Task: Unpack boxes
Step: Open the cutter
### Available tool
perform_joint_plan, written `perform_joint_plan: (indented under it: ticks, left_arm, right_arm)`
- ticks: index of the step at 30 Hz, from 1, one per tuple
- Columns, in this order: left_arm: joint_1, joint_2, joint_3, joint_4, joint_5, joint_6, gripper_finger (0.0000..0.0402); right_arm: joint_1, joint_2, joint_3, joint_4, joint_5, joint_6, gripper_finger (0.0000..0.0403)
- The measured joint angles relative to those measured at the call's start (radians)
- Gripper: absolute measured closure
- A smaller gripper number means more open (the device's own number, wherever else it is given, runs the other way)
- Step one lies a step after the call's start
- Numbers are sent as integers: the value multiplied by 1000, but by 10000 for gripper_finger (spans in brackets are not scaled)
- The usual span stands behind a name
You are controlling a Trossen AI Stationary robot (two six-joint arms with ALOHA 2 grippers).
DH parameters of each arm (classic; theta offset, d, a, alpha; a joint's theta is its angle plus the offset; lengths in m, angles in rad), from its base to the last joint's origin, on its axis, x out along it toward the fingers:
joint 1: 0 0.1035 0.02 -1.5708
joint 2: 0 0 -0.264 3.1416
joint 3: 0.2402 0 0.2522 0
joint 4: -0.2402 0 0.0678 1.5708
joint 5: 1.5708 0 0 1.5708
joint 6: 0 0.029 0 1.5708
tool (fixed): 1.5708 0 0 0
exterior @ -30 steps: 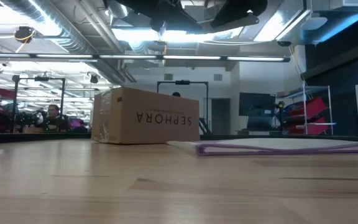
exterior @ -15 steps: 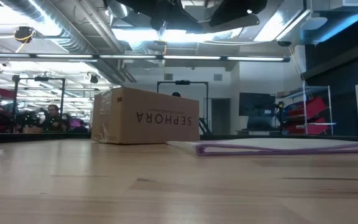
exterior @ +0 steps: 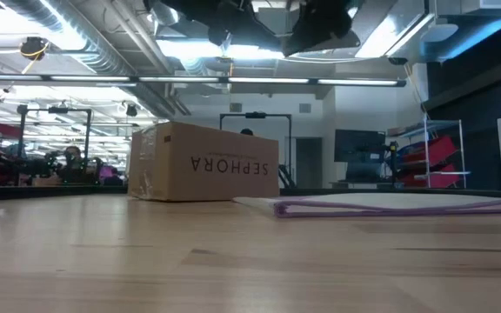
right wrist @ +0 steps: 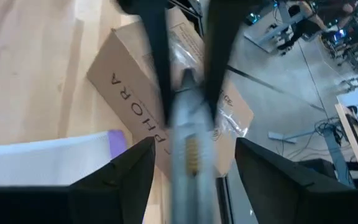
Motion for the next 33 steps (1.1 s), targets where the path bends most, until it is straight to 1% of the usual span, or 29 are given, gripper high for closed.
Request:
perform_joint_plan:
  ticks: [4,7,12,17,24,27,33]
  left_arm:
    - [0,0,0,-1,-2,0,372]
    - [2,0,0,-3,-2,-1,372]
    - [2,0,0,-4,0,-3,372]
    - [3,0,0,-3,1,-6,372]
    - [3,0,0,-4,1,-6,372]
    - [3,0,0,-3,-1,-17,372]
    - [3,1,0,-5,-3,-24,372]
  right_arm:
    - [-30,44,65,-77,-12,24,194]
    - [-42,78,103,-134,-41,46,194]
    - [-31,90,119,-154,-46,68,200]
    - [-30,90,119,-152,-52,91,237]
    - [-25,90,119,-152,-51,107,310]
    - [-25,90,119,-148,-53,103,350]
    - [-7,90,117,-126,-35,83,352]
